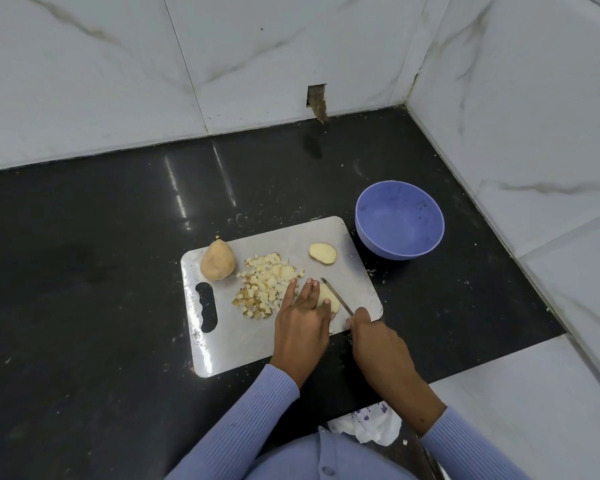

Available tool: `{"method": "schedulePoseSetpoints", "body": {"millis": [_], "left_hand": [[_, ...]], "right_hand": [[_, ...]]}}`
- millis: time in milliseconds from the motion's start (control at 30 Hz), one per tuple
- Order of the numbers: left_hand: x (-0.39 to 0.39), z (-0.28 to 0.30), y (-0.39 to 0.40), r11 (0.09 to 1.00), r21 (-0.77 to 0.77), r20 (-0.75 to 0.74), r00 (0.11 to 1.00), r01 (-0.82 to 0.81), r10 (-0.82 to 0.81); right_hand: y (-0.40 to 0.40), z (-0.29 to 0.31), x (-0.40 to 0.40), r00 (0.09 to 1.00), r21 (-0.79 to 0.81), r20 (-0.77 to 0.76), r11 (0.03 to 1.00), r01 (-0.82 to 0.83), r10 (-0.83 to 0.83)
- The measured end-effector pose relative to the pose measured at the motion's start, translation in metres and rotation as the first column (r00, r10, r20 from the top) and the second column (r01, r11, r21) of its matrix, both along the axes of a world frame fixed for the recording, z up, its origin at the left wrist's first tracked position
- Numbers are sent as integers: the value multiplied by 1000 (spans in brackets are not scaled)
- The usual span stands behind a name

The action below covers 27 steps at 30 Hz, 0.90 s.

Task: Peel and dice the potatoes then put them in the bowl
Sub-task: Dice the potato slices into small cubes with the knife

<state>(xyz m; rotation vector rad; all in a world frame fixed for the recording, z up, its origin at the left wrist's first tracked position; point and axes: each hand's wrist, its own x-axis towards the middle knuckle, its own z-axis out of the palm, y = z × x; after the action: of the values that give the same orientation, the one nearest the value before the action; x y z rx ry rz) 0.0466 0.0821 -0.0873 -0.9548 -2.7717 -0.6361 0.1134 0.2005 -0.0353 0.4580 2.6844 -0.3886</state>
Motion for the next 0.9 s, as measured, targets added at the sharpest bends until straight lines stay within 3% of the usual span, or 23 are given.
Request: {"method": "schedulePoseSetpoints", "body": {"millis": [433, 667, 900], "left_hand": [[-1, 1, -3, 998, 56, -16, 1000, -14, 15], [-1, 6, -4, 993, 100, 34, 998, -63, 60], [2, 4, -4, 995, 80, 44, 998, -58, 55]], "right_hand": [[15, 2, 47, 996, -18, 81, 999, 41, -40], [14, 16, 30, 993, -107, -56, 989, 102, -108], [0, 14, -6, 997, -86, -74, 996, 15, -22]]}}
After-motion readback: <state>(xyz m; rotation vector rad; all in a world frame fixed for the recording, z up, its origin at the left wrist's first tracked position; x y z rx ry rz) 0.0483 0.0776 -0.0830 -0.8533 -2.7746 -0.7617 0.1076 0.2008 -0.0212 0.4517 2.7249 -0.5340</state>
